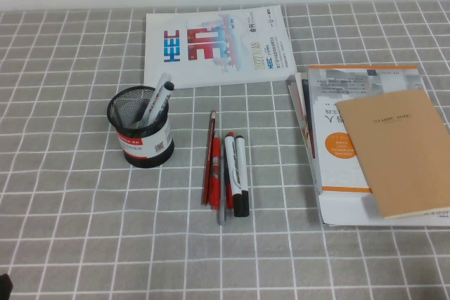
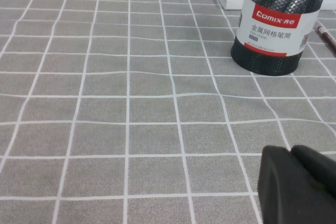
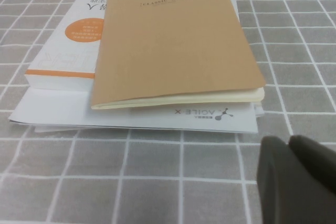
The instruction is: Put the pen into the pen holder
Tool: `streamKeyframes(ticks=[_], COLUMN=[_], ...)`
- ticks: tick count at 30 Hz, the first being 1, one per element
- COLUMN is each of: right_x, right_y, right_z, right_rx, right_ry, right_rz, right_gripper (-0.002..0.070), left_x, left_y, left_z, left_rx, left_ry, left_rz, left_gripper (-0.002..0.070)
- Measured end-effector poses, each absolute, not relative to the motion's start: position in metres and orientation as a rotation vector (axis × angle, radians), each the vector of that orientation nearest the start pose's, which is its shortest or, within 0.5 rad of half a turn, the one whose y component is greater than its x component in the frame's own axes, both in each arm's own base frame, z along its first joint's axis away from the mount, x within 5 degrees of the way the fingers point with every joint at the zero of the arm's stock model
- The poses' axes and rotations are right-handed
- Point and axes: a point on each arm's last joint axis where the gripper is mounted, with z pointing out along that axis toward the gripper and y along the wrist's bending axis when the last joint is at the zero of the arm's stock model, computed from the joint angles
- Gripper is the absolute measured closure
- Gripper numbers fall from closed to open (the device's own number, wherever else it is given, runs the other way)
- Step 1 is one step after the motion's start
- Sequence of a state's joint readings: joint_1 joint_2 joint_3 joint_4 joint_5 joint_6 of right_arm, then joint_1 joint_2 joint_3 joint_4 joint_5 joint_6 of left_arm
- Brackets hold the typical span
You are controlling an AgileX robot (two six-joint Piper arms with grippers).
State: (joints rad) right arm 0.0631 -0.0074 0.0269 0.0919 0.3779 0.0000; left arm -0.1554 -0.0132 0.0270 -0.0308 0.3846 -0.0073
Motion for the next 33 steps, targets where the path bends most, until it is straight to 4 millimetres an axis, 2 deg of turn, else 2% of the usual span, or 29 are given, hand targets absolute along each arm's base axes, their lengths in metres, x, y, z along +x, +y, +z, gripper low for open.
streamKeyframes(ticks=[4,7,11,14,28,30,33], right_x=[0.052,0.053,0.053,0.053,0.050,0.049,0.045], right_y=[0.010,0.017,0.023,0.023,0.033,0.033,0.035], right_z=[0.172,0.178,0.190,0.195,0.194,0.203,0.231], right_rx=[0.074,0.246,0.564,0.709,0.613,0.576,0.478], right_ry=[1.869,1.807,1.654,1.563,1.635,1.611,1.572], right_rz=[0.252,0.499,0.911,1.076,1.129,1.120,1.109], right_gripper=[0.0689,0.0689,0.0689,0.0689,0.0689,0.0689,0.0689], left_x=[0.051,0.051,0.051,0.051,0.051,0.051,0.051], left_y=[-0.009,-0.009,-0.009,-0.009,-0.009,-0.009,-0.009], left_z=[0.170,0.170,0.170,0.170,0.170,0.170,0.170], left_rx=[0.120,0.120,0.120,0.120,0.120,0.120,0.120], left_ry=[1.880,1.880,1.880,1.880,1.880,1.880,1.880], left_rz=[-0.142,-0.142,-0.142,-0.142,-0.142,-0.142,-0.142], left_gripper=[0.0680,0.0680,0.0680,0.0680,0.0680,0.0680,0.0680])
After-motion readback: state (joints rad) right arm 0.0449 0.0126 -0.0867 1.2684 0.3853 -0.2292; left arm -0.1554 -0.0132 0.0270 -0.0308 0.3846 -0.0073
